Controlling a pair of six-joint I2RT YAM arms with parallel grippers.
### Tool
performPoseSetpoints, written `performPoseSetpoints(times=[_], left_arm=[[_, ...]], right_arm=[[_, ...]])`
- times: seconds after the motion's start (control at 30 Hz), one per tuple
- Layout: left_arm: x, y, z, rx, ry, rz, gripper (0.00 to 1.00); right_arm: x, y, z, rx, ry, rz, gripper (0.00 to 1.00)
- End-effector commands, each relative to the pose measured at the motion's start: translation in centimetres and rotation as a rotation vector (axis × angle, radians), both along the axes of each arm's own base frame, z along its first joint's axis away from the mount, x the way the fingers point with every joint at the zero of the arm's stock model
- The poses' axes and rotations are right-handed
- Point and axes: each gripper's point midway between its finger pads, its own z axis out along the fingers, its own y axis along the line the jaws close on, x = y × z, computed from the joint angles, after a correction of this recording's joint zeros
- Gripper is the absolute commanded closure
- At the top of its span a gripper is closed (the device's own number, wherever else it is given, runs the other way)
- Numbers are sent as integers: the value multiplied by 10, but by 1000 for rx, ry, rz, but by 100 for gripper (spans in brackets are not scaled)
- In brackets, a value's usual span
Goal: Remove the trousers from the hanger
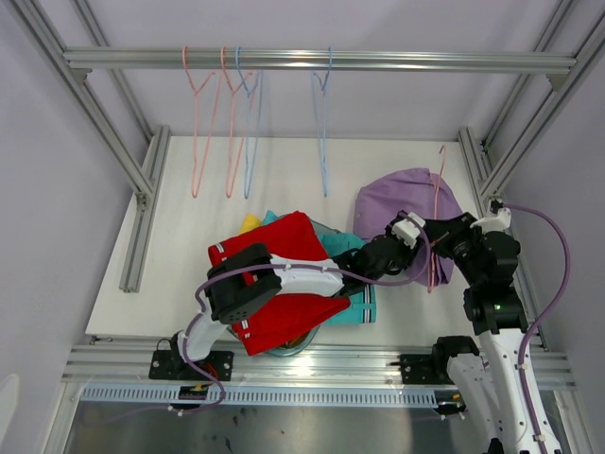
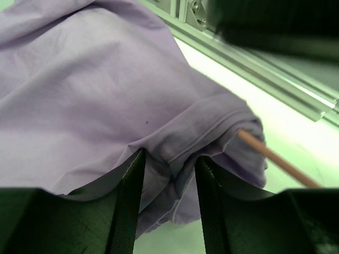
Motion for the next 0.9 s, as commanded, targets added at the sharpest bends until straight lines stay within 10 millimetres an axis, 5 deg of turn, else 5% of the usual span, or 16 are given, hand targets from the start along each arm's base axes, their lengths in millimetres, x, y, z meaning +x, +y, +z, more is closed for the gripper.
performPoseSetpoints(times=[0.0,0.17,0.5,0.87], left_arm=[[-1,-19,25,-96,16,-5,53],[3,-24,17,-78,31,12,54],[20,-4,4,-21,29,101,61],[36,18,8,-30,44,155,98]], right_arm=[[-1,6,24,16,-87,36,100],[-2,6,25,6,-91,37,100],[-4,5,25,-13,-99,43,100],[-8,7,26,-7,-99,59,100]])
